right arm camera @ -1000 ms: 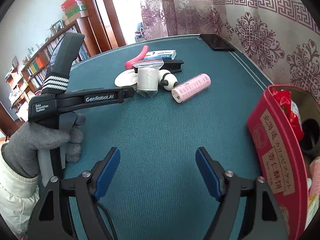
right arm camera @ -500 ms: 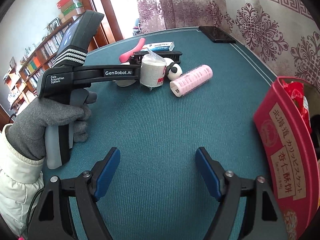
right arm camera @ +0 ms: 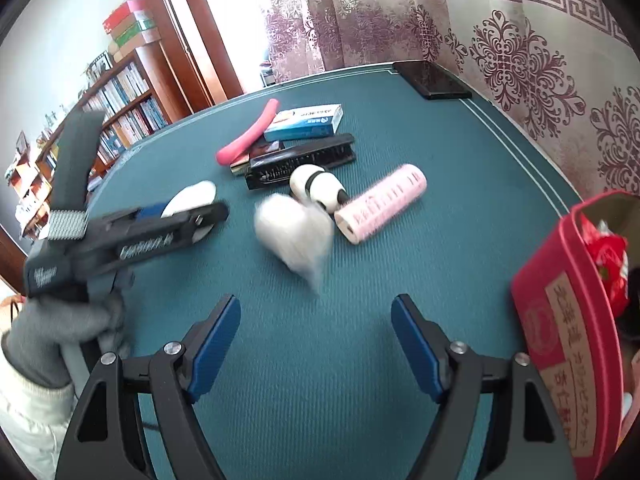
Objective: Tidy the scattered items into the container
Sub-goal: 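Grasp the white plate with the left gripper while the right gripper grasps the bagged tape roll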
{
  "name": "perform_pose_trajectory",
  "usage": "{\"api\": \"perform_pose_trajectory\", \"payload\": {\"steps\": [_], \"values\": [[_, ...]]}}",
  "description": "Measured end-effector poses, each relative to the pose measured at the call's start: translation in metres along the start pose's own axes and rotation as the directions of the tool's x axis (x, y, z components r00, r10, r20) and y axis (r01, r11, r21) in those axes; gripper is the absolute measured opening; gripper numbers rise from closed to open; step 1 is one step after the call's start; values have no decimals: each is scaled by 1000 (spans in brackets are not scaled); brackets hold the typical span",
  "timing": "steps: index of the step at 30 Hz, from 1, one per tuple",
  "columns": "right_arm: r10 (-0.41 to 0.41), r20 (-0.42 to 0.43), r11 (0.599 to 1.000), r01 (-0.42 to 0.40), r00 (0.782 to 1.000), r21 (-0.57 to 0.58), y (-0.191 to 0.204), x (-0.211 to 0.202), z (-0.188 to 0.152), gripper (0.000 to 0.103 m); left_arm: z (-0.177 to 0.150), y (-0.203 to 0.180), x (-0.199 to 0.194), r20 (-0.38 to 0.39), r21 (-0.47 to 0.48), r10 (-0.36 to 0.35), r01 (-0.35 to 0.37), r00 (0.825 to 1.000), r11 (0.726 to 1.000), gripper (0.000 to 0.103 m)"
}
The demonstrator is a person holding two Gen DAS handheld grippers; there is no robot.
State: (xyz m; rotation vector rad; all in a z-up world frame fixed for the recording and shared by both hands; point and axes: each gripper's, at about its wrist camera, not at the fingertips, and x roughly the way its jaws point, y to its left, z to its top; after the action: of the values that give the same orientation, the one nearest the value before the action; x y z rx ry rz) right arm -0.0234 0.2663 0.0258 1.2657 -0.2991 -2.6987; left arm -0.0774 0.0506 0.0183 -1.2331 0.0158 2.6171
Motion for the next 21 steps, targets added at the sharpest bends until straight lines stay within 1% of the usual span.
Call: {"api": "perform_pose_trajectory", "payload": {"steps": [4,6,8,11,15,18,19,20,21], "values": [[39,5,999,-39,999,31,1,6,10,81,-11,14,-11,11,-42,4,-4,1000,999,68],[33,7,999,-33,999,30,1,11,15,81,-14,17,-13,15,-54,1,0,1000,999,68],[21,-2,999,-20,1000,44,0,19,20,81,-16,14,-13,20,-47,9,-8,1000,999,68],[39,-17,994,-37,999,99,-4,27,26,81,-16,11,-11,24,-37,13,-12,1000,999,68],[12,3,993,-13,1000,114,3,35,37,81,-16,14,-12,29,-49,0,2,1000,999,68],[-10,-3,994,10,1000,112,7,45,41,81,-16,16,-12,32,-56,-5,7,999,998,68],[-28,-16,993,29,999,113,6,50,40,79,-16,16,-12,32,-55,-4,6,999,998,68],[-42,1,994,42,999,102,7,49,38,71,-16,16,-12,32,-53,-3,5,999,999,68],[-71,-1,994,70,998,86,8,49,37,67,-16,16,-12,32,-52,-1,3,999,999,68]]}}
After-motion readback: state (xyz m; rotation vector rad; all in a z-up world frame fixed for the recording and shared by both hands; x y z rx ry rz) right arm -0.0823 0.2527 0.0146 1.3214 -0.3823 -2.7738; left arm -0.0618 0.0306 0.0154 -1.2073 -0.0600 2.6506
